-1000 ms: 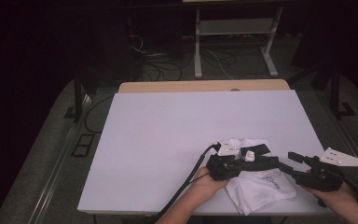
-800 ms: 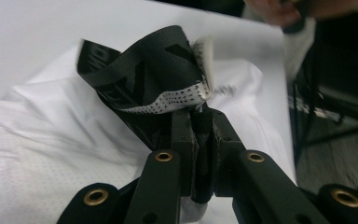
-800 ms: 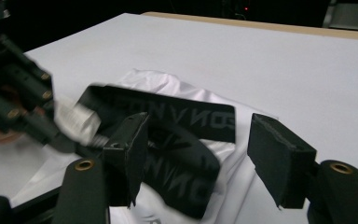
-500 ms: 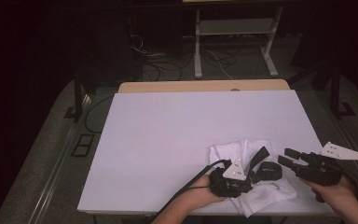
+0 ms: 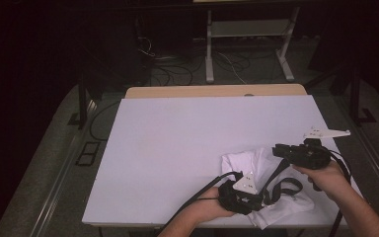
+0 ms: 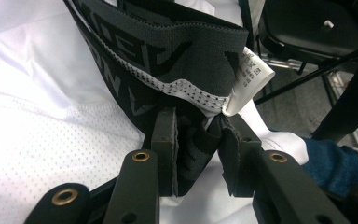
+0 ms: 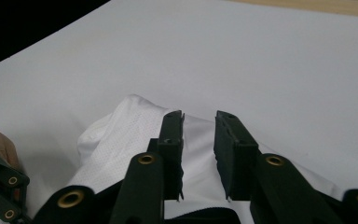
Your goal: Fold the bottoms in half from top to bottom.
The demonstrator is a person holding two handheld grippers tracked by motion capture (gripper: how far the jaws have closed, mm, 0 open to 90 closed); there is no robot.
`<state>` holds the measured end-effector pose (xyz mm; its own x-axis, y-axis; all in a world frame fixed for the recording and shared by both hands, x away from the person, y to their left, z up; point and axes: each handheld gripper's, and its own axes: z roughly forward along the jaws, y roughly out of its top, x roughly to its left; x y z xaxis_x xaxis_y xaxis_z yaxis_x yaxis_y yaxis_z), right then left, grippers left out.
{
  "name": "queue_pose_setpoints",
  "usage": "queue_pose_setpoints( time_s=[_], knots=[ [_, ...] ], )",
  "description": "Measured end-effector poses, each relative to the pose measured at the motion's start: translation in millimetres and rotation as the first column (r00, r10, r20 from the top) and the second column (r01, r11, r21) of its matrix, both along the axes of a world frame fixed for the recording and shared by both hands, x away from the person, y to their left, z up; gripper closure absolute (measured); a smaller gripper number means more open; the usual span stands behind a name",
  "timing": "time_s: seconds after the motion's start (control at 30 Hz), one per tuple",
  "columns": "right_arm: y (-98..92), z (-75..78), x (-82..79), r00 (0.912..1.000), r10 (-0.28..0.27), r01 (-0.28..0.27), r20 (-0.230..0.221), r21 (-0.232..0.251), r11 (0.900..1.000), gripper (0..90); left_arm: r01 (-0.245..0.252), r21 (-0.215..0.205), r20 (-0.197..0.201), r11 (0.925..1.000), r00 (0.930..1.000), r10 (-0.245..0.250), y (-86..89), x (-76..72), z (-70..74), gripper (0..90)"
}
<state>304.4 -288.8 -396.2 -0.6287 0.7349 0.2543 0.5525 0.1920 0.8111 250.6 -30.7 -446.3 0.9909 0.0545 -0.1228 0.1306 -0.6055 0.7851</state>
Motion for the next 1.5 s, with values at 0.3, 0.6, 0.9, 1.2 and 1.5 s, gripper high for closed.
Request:
queue_pose_setpoints(
  time_s=[0.3, 0.6, 0.9, 1.2, 1.5],
  knots=[
    [-5.7, -0.2, 5.5, 0.9993, 0.006, -0.007, -0.036, -0.032, 0.999, 80.1, 0.017, -0.004, -0.034, 0.9998, 0.9993, -0.017, 1.8, 2.5, -1.5, 66.7],
    [-9.0, -6.5, 6.6, 0.987, 0.019, -0.034, -0.16, -0.089, 0.995, 80.3, 0.019, -0.008, -0.045, 0.9998, 0.9988, -0.019, 4.6, 3.0, -0.6, 65.2],
    [-34.2, -13.8, -40.3, 0.9702, 0.055, -0.072, -0.236, -0.065, 0.995, 80.0, 0.01, -0.034, -0.078, 0.9994, 0.9969, -0.013, 17.5, 1.6, 3.3, 60.0],
    [-36.9, -40.1, -82.3, 0.953, 0.081, -0.096, -0.292, -0.039, 0.995, 80.1, -0.051, -0.072, -0.117, 0.9961, 0.9922, 0.042, 33.9, 5.9, 6.4, 58.4],
    [-46.6, -29.6, -100.0, 0.9808, 0.074, -0.074, -0.18, 0.005, 0.997, 71.0, -0.113, -0.114, -0.125, 0.9871, 0.9873, 0.099, 42.6, 14.2, 12.0, 57.8]
  ],
)
